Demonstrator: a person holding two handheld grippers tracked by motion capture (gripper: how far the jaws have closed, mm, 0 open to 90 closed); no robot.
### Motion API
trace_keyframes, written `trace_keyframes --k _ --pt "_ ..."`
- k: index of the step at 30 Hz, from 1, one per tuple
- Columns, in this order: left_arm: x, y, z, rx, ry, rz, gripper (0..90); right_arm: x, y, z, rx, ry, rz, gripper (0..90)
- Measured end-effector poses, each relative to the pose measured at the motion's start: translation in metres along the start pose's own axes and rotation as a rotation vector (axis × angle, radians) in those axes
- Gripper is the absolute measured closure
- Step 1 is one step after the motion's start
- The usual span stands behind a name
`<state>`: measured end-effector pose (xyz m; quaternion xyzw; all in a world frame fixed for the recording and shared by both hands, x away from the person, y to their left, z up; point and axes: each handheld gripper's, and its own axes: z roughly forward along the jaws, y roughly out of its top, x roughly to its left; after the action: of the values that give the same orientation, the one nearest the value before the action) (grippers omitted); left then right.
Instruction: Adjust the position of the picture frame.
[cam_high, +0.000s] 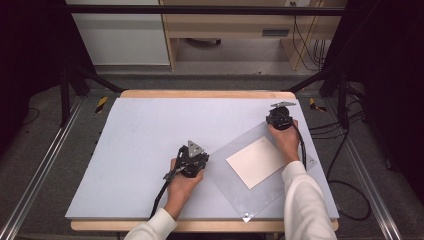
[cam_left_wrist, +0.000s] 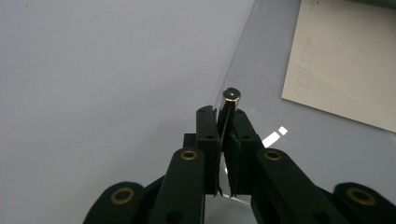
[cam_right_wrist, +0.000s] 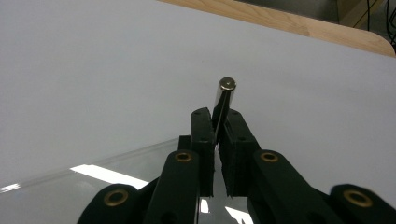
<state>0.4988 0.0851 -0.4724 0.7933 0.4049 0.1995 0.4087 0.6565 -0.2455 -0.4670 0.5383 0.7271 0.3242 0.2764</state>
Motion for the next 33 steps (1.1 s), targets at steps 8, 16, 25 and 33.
trace_keyframes --k 8,16,25,33 --pt "0.0 0.0 0.0 0.003 0.0 0.002 84.2 0.0 0.0 0.001 0.0 0.003 0.02 84.1" --pt "0.0 0.0 0.0 0.0 0.0 -0.002 84.2 0.002 0.001 0.004 0.005 -0.011 0.045 85.2" --pt "0.007 0.0 -0.001 0.003 -0.047 -0.052 83.4 0.004 0.004 0.0 0.042 -0.032 0.041 85.8" --pt "0.013 0.008 -0.01 0.0 -0.071 -0.058 82.5 0.004 0.011 -0.02 0.08 -0.033 0.033 85.9"
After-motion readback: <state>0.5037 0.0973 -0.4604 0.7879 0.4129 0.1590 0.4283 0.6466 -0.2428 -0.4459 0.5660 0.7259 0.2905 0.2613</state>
